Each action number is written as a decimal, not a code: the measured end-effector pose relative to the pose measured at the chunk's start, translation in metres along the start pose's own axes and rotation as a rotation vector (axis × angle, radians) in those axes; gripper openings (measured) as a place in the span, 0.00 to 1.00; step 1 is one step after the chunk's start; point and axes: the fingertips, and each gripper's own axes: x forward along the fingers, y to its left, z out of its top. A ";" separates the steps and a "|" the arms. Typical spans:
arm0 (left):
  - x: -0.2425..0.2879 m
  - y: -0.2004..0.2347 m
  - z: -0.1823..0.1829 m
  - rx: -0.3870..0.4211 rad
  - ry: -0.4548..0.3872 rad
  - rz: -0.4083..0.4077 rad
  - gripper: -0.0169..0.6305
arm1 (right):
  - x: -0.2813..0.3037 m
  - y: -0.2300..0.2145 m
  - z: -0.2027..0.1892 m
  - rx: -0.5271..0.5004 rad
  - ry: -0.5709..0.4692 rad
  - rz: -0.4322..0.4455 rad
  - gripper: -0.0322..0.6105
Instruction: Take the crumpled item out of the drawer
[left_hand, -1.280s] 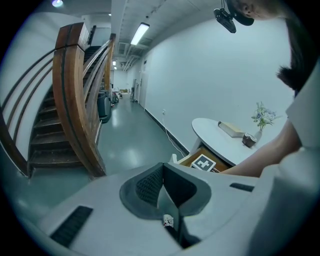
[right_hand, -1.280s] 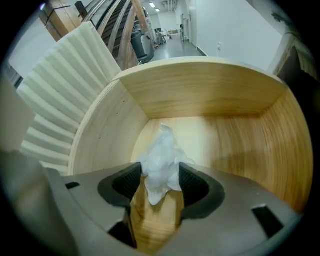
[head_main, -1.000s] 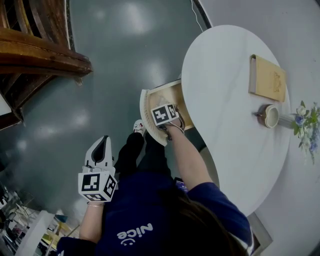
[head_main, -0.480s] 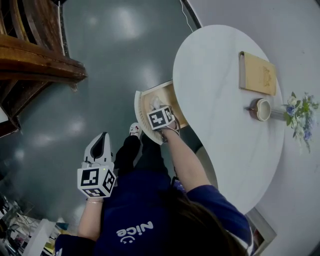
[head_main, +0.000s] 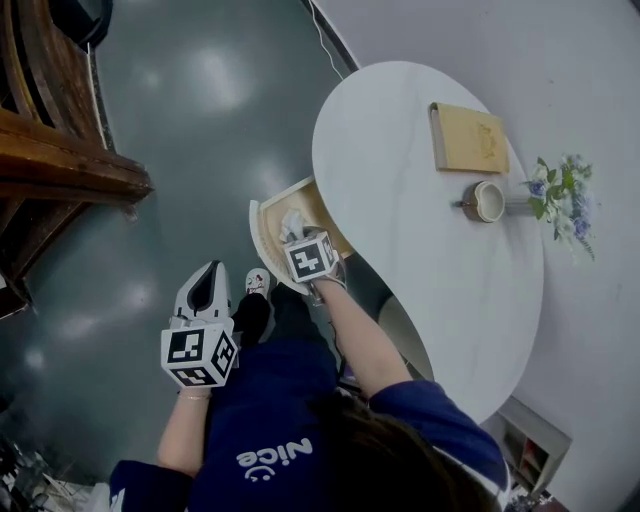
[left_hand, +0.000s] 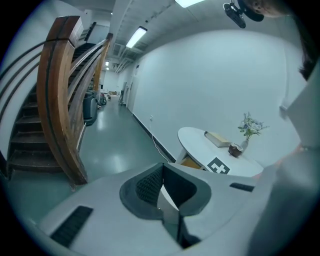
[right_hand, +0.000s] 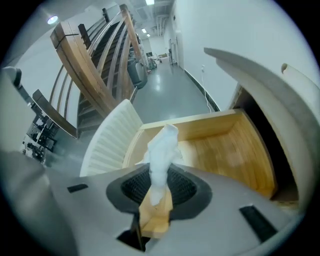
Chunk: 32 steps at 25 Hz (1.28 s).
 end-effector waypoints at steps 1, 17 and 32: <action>0.002 -0.004 0.002 0.020 -0.002 -0.011 0.03 | -0.006 0.001 0.001 -0.003 -0.008 -0.003 0.22; 0.011 -0.054 0.034 0.141 -0.077 -0.211 0.03 | -0.099 0.028 0.002 0.058 -0.184 -0.062 0.22; 0.005 -0.096 0.038 0.245 -0.119 -0.345 0.03 | -0.197 0.010 0.000 0.161 -0.425 -0.190 0.22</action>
